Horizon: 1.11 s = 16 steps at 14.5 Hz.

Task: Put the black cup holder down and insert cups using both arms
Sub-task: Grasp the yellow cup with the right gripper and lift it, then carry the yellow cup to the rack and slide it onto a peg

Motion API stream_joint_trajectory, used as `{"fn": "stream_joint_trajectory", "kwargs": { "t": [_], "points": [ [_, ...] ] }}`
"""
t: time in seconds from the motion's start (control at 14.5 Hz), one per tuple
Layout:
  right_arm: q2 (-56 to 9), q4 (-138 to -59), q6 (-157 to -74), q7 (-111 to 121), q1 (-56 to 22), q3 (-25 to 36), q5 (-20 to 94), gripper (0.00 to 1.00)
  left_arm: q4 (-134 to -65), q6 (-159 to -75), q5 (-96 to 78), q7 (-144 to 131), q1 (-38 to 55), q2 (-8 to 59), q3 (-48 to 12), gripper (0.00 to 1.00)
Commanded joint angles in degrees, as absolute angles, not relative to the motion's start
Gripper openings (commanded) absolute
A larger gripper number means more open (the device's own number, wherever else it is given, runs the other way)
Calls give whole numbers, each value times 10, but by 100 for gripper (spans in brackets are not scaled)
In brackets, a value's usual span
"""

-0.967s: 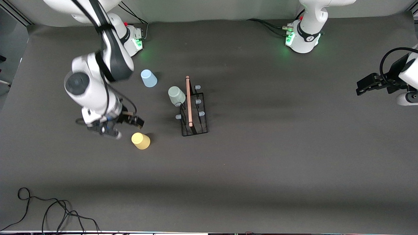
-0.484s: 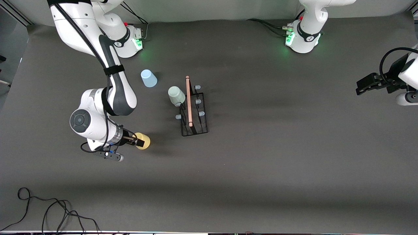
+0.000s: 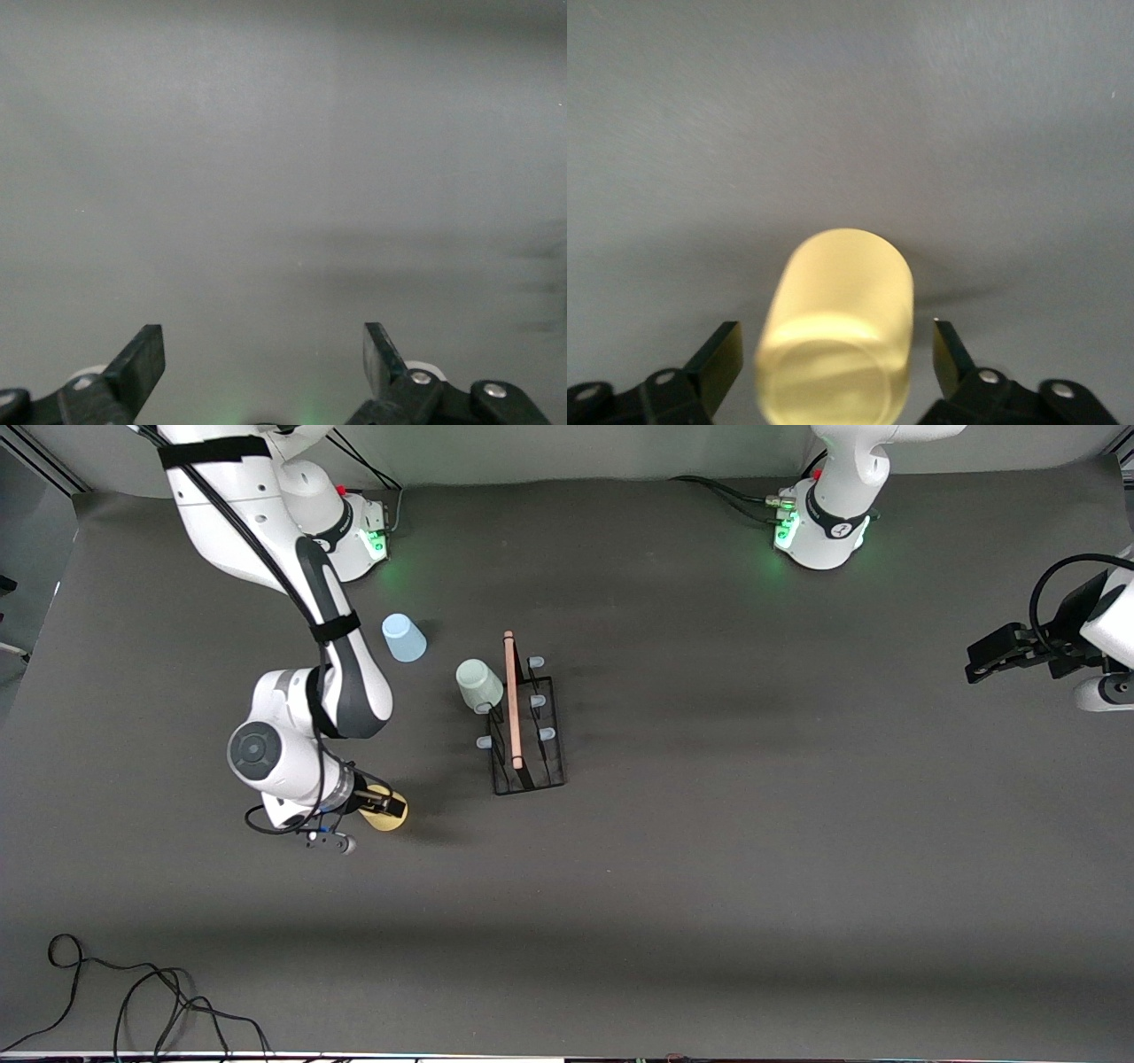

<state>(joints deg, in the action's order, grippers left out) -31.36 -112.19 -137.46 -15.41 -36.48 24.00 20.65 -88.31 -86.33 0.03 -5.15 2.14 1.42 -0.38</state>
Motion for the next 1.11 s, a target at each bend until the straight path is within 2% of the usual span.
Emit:
{"fn": "stream_joint_trajectory", "kwargs": {
  "t": [0.0, 0.07, 0.14, 0.28, 0.41, 0.76, 0.9, 1.04],
  "points": [
    [-301, -1152, -1397, -127, -375, 244, 225, 65, -898, -867, 5, -47, 26, 0, -2, 100],
    [-300, -1152, -1394, -127, -376, 244, 225, 25, -899, -869, 5, -47, 26, 0, -2, 100],
    [-297, -1151, -1393, -127, -376, 244, 225, 0, -902, -872, 5, -47, 27, -1, -2, 100],
    [-282, -1150, -1390, -134, -385, 246, 225, 0, -907, -876, 5, -47, 25, -2, -2, 100],
    [-246, -1147, -1337, -137, -400, 258, 222, 0, -920, -885, 5, -47, 24, -8, -1, 100],
    [-110, -1144, -1212, -204, -413, 261, 131, 0, -921, -882, 5, -47, 24, -10, -1, 100],
    [-91, -1133, -1193, -265, -440, 259, 131, 0, -921, -882, 5, -47, 25, -10, -1, 100],
    [-99, -1115, -1194, -357, -488, 258, 131, 0, -921, -882, 5, -47, 25, -10, -1, 100]
  ]
}}
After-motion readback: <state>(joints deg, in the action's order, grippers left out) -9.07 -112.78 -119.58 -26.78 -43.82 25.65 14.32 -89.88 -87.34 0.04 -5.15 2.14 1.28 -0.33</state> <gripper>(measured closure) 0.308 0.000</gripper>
